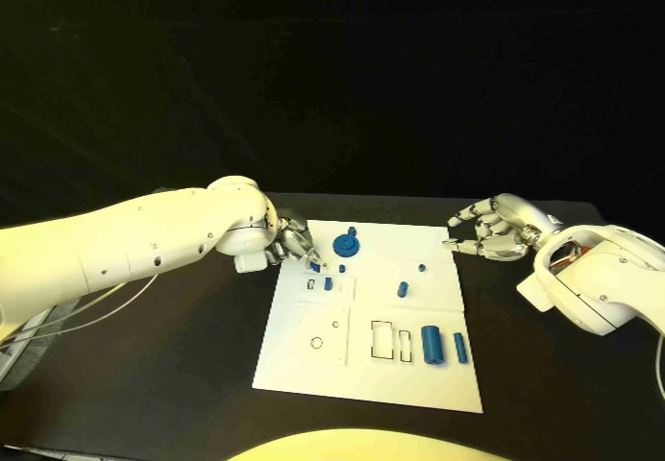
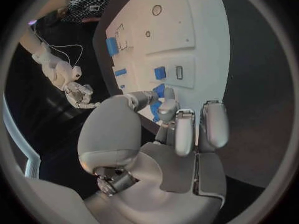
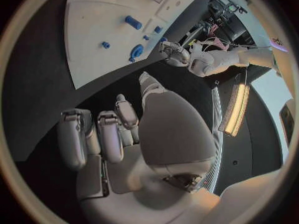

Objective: Assemble the parts on the task board

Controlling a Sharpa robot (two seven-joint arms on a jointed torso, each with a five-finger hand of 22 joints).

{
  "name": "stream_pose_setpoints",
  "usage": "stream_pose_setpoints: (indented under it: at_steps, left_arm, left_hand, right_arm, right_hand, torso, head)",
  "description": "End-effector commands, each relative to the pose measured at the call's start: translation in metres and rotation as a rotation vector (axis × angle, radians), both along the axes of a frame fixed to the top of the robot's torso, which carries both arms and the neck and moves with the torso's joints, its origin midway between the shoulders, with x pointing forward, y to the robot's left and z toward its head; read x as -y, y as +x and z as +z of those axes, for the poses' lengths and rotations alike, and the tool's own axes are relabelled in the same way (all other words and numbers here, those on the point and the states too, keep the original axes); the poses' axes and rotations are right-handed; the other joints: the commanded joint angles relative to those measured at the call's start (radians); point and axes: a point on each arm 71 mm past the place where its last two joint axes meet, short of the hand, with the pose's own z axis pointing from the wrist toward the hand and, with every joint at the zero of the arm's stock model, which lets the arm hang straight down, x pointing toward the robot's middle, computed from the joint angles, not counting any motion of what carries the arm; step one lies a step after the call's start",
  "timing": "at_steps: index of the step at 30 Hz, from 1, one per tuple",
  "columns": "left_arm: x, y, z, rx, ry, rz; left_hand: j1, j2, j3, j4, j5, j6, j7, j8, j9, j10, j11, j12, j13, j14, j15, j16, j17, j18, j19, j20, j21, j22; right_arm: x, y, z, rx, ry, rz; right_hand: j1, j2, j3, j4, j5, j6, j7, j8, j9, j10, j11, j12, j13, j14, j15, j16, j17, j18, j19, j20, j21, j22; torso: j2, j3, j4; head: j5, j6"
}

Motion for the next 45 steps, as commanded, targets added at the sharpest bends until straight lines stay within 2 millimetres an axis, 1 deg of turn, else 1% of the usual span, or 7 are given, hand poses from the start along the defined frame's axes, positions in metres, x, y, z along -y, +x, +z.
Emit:
stream_pose_setpoints:
  at_steps: [1, 19, 22, 29, 37, 40, 45]
  left_arm:
    - [0.002, 0.000, 0.001, 0.074, 0.035, -0.007]
    - [0.007, -0.018, -0.014, 0.060, 0.104, -0.098]
    - [0.005, -0.019, -0.016, 0.060, 0.107, -0.097]
    - [0.005, -0.020, -0.018, 0.059, 0.106, -0.099]
    - [0.004, -0.022, -0.020, 0.051, 0.110, -0.104]
    - [0.003, -0.022, -0.021, 0.051, 0.112, -0.102]
    - [0.003, -0.022, -0.023, 0.042, 0.112, -0.104]
  left_hand:
    - [-0.005, -0.001, 0.186, -0.190, 0.007, 0.018, -0.008, 0.004, -0.001, 0.006, 0.000, 0.004, 0.003, 0.081, -0.009, 0.004, 0.181, -0.016, 0.007, 0.002, 0.004, 0.002]
    - [-0.006, -0.006, 0.184, -0.193, 0.022, 0.023, -0.010, 0.003, -0.001, 0.012, -0.002, 0.006, 0.009, 0.082, -0.010, 0.005, 0.183, -0.017, 0.009, 0.000, 0.006, 0.005]
    - [-0.006, -0.006, 0.184, -0.193, 0.022, 0.023, -0.010, 0.003, -0.001, 0.012, -0.002, 0.006, 0.009, 0.082, -0.010, 0.005, 0.183, -0.017, 0.009, 0.000, 0.006, 0.005]
    - [-0.006, -0.007, 0.184, -0.193, 0.023, 0.024, -0.010, 0.003, -0.001, 0.013, -0.002, 0.007, 0.011, 0.082, -0.011, 0.005, 0.183, -0.017, 0.009, 0.000, 0.006, 0.005]
    - [-0.006, -0.007, 0.184, -0.194, 0.024, 0.025, -0.010, 0.003, -0.001, 0.012, -0.002, 0.006, 0.009, 0.082, -0.011, 0.005, 0.183, -0.017, 0.010, 0.000, 0.006, 0.006]
    - [-0.006, -0.007, 0.184, -0.194, 0.024, 0.025, -0.010, 0.003, -0.001, 0.012, -0.002, 0.006, 0.009, 0.082, -0.011, 0.005, 0.183, -0.017, 0.010, 0.000, 0.006, 0.006]
    - [-0.006, -0.008, 0.184, -0.194, 0.025, 0.025, -0.011, 0.002, -0.002, 0.012, -0.002, 0.005, 0.008, 0.082, -0.011, 0.005, 0.183, -0.017, 0.009, -0.001, 0.006, 0.005]
  right_arm:
    - [-0.001, -0.001, 0.001, 0.008, 0.002, 0.014]
    - [-0.001, 0.000, 0.000, 0.003, -0.001, 0.015]
    - [0.000, 0.000, -0.001, 0.003, -0.001, 0.014]
    - [0.000, 0.000, -0.001, 0.001, -0.007, 0.008]
    - [0.001, 0.000, -0.002, -0.004, -0.010, 0.006]
    - [0.001, 0.000, -0.002, -0.006, -0.011, 0.005]
    - [0.001, 0.000, -0.002, -0.005, -0.013, 0.006]
  right_hand:
    - [-0.001, 0.005, -0.007, 0.000, 0.006, 0.009, 0.001, 0.003, -0.002, -0.007, -0.002, -0.003, -0.001, 0.085, -0.002, -0.007, 0.194, 0.017, 0.051, 0.002, -0.003, 0.225]
    - [-0.001, 0.005, -0.007, 0.000, 0.006, 0.009, 0.001, 0.003, -0.002, -0.007, -0.002, -0.003, -0.001, 0.085, -0.002, -0.007, 0.194, 0.017, 0.051, 0.002, -0.003, 0.225]
    - [-0.001, 0.005, -0.007, 0.000, 0.006, 0.009, 0.001, 0.003, -0.002, -0.007, -0.002, -0.003, -0.001, 0.085, -0.002, -0.007, 0.194, 0.017, 0.051, 0.002, -0.003, 0.225]
    - [-0.002, 0.005, -0.008, 0.000, 0.006, 0.010, 0.000, 0.004, -0.002, -0.008, -0.002, -0.004, -0.003, 0.085, -0.002, -0.007, 0.193, 0.018, 0.050, 0.001, -0.005, 0.225]
    - [-0.002, 0.006, -0.008, 0.000, 0.006, 0.010, 0.000, 0.004, -0.002, -0.009, -0.002, -0.004, -0.004, 0.085, -0.002, -0.007, 0.194, 0.017, 0.051, 0.001, -0.005, 0.225]
    - [-0.001, 0.007, -0.007, 0.000, 0.007, 0.010, 0.000, 0.004, -0.002, -0.009, -0.002, -0.005, -0.004, 0.085, -0.002, -0.007, 0.193, 0.017, 0.051, 0.001, -0.005, 0.225]
    - [-0.001, 0.007, -0.007, 0.000, 0.007, 0.010, 0.000, 0.004, -0.002, -0.009, -0.002, -0.005, -0.004, 0.085, -0.002, -0.007, 0.193, 0.017, 0.051, 0.001, -0.005, 0.225]
  torso:
    - [0.000, -0.0001, -0.0007]
    - [0.000, -0.0004, 0.0000]
    - [0.000, 0.0006, 0.0000]
    - [0.001, 0.0000, -0.0015]
    - [0.000, 0.0006, -0.0010]
    - [0.001, 0.0009, -0.0027]
    - [0.000, 0.0015, -0.0016]
  head:
    - [0.002, -0.003]
    - [0.002, -0.008]
    - [0.003, -0.008]
    - [0.005, -0.008]
    - [0.004, -0.009]
    - [0.005, -0.009]
    - [0.007, -0.010]
